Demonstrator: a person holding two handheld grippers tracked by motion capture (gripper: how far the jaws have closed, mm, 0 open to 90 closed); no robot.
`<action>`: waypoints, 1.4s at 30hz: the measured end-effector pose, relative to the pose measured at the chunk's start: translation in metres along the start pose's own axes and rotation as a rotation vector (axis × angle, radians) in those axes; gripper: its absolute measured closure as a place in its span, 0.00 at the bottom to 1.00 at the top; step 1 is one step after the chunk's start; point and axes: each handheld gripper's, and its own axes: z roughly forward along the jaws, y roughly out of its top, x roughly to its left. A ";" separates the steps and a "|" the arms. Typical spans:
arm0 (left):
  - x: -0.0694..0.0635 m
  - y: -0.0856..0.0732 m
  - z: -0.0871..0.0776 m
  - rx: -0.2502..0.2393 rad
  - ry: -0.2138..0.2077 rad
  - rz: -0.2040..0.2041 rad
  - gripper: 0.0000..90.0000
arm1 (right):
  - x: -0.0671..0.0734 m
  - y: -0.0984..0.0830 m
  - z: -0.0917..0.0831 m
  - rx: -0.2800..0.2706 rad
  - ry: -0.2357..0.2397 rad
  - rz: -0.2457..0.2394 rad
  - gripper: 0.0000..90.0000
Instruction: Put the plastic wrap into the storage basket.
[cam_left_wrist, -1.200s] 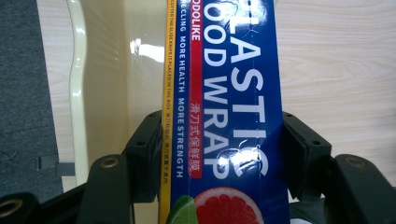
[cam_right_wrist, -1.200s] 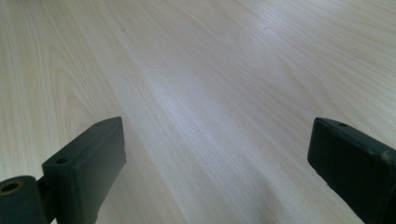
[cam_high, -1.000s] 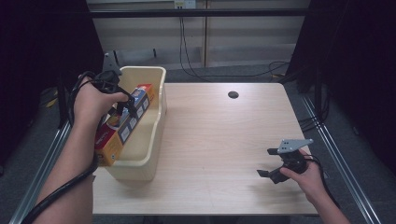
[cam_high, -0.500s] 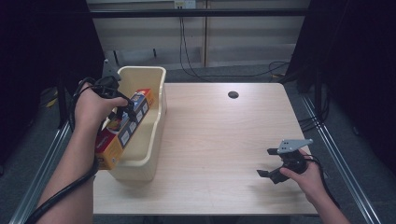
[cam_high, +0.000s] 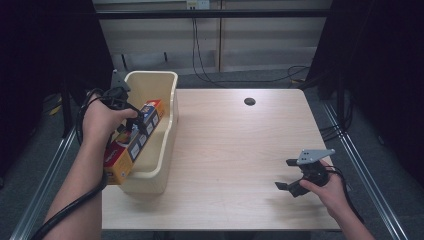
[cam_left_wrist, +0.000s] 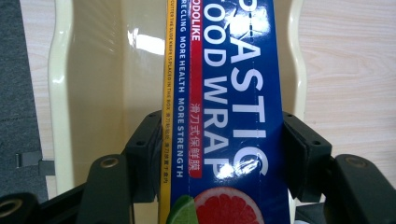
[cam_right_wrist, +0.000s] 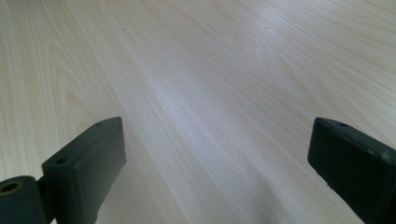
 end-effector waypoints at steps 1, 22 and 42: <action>0.000 0.000 0.001 0.001 -0.002 0.000 0.45 | 0.000 0.000 0.000 0.001 0.001 -0.001 0.04; 0.001 0.001 0.014 0.021 -0.002 -0.001 0.45 | 0.000 0.000 0.001 0.002 0.003 -0.003 0.04; 0.000 0.000 0.032 0.056 -0.002 -0.016 0.45 | 0.001 0.000 0.001 -0.001 0.011 -0.009 0.04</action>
